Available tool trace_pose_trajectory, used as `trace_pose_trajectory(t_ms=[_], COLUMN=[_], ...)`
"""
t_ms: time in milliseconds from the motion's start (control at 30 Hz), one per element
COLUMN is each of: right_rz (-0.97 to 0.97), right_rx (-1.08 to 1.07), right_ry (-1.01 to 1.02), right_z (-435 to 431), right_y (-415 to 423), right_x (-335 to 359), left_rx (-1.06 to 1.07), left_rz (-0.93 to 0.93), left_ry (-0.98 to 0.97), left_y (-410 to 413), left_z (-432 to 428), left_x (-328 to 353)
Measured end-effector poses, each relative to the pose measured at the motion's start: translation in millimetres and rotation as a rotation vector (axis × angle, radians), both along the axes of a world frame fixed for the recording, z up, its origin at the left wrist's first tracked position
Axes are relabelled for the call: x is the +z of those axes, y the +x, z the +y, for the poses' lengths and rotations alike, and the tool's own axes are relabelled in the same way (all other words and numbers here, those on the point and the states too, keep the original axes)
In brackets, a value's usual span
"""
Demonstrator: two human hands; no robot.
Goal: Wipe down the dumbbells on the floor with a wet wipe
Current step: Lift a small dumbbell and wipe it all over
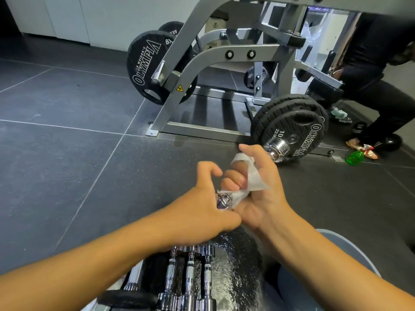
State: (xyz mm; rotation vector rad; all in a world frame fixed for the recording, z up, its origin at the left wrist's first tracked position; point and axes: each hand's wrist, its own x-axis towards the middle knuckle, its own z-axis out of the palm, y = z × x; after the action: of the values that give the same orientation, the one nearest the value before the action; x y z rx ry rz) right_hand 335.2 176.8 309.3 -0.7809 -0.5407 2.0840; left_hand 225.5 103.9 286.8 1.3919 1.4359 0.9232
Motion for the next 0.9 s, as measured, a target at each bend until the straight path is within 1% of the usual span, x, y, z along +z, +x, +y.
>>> trace_pose_trajectory(t_ms=[33,67,100,167,200,233,267,300,367,433,500,533,567,600,700,733,767,800,833,900], right_rz=[0.022,0.053,0.087,0.089,0.056,0.025,0.0,-0.023,-0.092,-0.158,-0.198,-0.214,-0.236,-0.268,-0.376,-0.406,-0.434,-0.46,-0.498,-0.65], right_rx=[0.041,0.085,0.115,0.121,0.099,0.06,0.01,-0.048,-0.153,-0.203,-0.199,-0.195,-0.19,-0.181,-0.185,-0.194,-0.182,-0.139,-0.071,0.087], right_ry=[-0.006,-0.01,-0.01,0.027,0.051,0.072,0.08,0.071,0.017,-0.001,0.027,0.049,0.067,0.08,0.137,0.171,0.212,0.259,0.317,0.465], right_z=[0.3,0.7,1.6,3.7,5.4,7.9,9.7,11.7,14.5,12.2,5.3,1.9,-1.3,-4.7,-5.7,-4.6,-3.0,-1.1,1.6,8.5], right_y=[2.9,5.5,8.0,10.3,9.9,9.3,7.7,6.1,2.9,-0.5,-5.1,-7.9,-10.0,-12.3,-16.4,-15.8,-14.9,-13.1,-10.4,-2.1], right_x=[1.8,5.1,7.5,14.8,18.0,19.2,19.4,16.9,8.4,1.8,-3.5,-5.6,-7.9,-9.2,-14.6,-15.7,-17.2,-18.8,-21.1,-23.7], left_rx=[-0.05,-0.128,-0.22,-0.377,-0.403,-0.385,-0.332,-0.255,-0.098,-0.015,0.077,0.114,0.132,0.135,0.075,0.052,0.026,-0.002,-0.039,-0.094], left_rz=[-0.259,-0.46,-0.601,-0.757,-0.775,-0.73,-0.602,-0.398,0.048,0.363,0.681,0.784,0.816,0.778,0.536,0.511,0.529,0.591,0.689,0.921], left_ry=[-0.168,-0.288,-0.353,-0.385,-0.39,-0.399,-0.379,-0.317,-0.125,0.077,0.244,0.301,0.322,0.315,0.236,0.229,0.218,0.199,0.146,-0.048], left_y=[-1.6,-5.0,-8.3,-11.8,-12.0,-11.4,-9.9,-7.3,-3.9,-1.3,1.5,3.3,3.5,3.0,4.3,6.9,9.4,9.4,5.6,-10.7], left_z=[1.0,1.9,1.8,0.3,-0.3,-0.5,-0.3,0.0,-1.3,-4.0,-8.3,-10.1,-10.9,-11.3,-11.1,-11.5,-12.8,-14.3,-15.2,-14.0], left_x=[1.5,3.0,2.9,2.5,1.2,1.1,1.2,1.1,-0.3,-3.0,-6.0,-4.9,-5.0,-5.9,-10.0,-11.3,-11.5,-8.9,-5.9,-0.7])
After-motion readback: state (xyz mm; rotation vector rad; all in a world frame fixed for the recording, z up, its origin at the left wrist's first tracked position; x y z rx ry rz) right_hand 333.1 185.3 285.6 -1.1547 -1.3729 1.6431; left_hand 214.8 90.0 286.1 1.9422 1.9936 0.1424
